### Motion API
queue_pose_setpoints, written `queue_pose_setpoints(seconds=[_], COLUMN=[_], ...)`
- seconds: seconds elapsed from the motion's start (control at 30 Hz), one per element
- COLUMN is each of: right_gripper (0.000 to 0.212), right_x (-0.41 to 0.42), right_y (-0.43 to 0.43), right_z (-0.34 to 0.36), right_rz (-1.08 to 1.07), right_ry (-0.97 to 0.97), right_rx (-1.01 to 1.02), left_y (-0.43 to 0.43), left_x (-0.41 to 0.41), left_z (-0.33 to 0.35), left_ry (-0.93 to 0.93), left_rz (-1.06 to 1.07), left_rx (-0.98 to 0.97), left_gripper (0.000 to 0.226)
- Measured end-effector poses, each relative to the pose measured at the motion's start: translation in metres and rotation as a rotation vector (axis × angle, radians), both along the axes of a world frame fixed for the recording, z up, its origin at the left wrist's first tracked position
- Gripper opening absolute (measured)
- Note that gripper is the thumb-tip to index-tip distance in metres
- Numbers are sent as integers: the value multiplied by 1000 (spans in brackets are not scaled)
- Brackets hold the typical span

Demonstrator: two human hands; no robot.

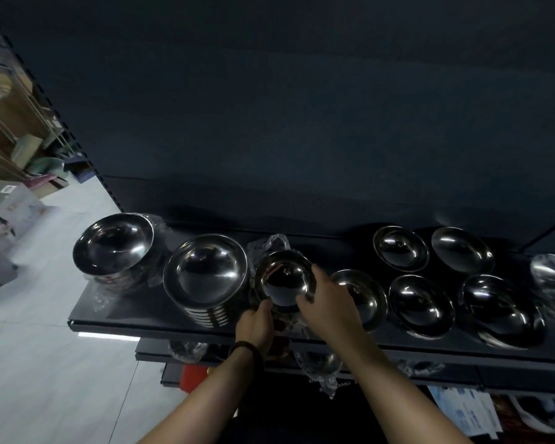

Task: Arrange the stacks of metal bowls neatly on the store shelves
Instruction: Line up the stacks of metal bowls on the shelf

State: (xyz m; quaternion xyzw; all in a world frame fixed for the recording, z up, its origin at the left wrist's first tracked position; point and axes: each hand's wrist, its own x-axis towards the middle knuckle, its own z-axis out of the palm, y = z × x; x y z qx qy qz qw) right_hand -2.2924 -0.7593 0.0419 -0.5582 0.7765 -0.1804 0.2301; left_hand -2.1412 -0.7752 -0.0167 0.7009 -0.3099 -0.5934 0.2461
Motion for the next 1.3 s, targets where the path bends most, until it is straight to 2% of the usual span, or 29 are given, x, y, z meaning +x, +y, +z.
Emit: queue_pose_setpoints(seconds=[0.1,0.13,0.23,0.3,0.37,0.47,0.57,0.67,0.73,0.83,0.9,1.0,1.07,1.13,1.23,1.3], right_gripper=[69,70,90,96,97,98,93,88,78,44,25,11,5,14,41,43], right_x=[9,14,27,29,31,33,35,35,35,36,32,16,1,-20,-50,-63], right_y=[27,38,54,49,39,24,7,-4,-2,16,35,68,86,97,94,87], right_z=[-13,-18,-31,-34,-30,-21,-12,-9,-8,6,8,-5,-10,-18,-26,-24], right_rz=[-54,-56,-60,-64,-66,-84,-121,-121,-114,-158,-276,-543,-713,-812,-811,-758], right_ry=[-164,-224,-343,-359,-410,-440,-530,-596,-610,-594,-576,-424,-401,-405,-452,-439], right_rx=[-103,-117,-89,-74,-68,-39,-14,27,31,-54,-139,-264,-253,-202,-99,-39], left_y=[17,23,32,23,11,-3,-9,-9,-9,-3,3,13,18,21,25,26], left_x=[2,2,-1,-5,-8,-9,-14,-15,-12,-7,-9,-17,-25,-34,-52,-62], left_z=[31,31,16,12,22,33,45,52,47,34,23,9,0,-1,2,4], left_ry=[-4,57,216,235,203,180,295,363,373,392,368,313,243,166,119,93], left_rz=[-41,-32,-2,9,14,10,39,-24,-66,-98,-126,-205,-328,-437,-498,-512], left_rx=[-58,-34,67,56,6,-3,8,4,-2,43,58,7,-74,-153,-209,-242], left_gripper=[60,61,72,65,54,60,50,41,34,26,17,2,18,38,46,46])
